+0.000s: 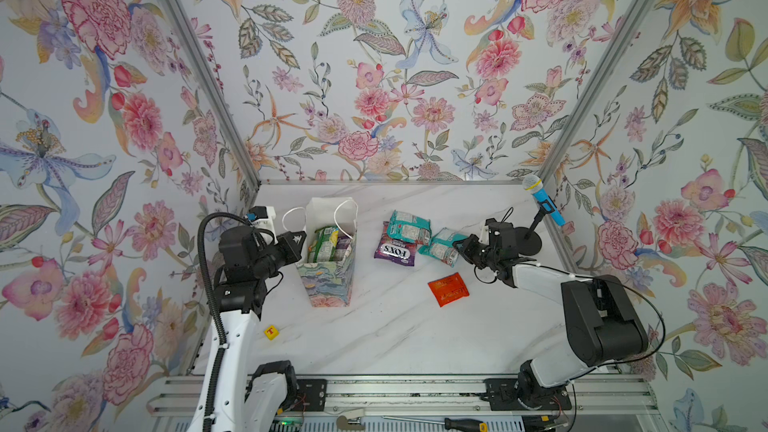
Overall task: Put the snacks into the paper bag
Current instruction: 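Lift the teal packet and carry it above the bag with the right gripper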
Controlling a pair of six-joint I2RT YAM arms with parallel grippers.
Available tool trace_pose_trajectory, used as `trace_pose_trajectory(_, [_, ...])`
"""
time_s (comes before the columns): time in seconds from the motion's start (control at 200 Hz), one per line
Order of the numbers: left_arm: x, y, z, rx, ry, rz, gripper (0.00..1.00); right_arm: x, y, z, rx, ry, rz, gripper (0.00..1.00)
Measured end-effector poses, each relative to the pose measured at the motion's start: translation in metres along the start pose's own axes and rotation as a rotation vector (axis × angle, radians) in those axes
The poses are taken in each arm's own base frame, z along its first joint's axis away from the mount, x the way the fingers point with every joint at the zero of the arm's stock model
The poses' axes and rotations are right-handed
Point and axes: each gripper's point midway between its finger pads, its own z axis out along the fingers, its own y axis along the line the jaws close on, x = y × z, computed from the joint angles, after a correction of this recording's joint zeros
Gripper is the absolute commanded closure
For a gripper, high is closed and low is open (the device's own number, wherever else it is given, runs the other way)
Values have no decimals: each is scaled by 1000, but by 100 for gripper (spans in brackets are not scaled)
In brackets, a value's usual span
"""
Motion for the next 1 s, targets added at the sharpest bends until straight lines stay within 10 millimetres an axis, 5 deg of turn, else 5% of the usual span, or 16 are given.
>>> trace_pose_trajectory(0.245, [0,0,0,0,0,0,95,-9,33,-41,56,-47,-170,98])
trace_pose_trajectory(0.661, [0,0,0,1,-1,0,95,-39,176,-106,-77,-171,-488,100])
trace_pose_trajectory(1.001, [0,0,0,2,-1,0,95,-35,280,-103,-230,-151,-671,100])
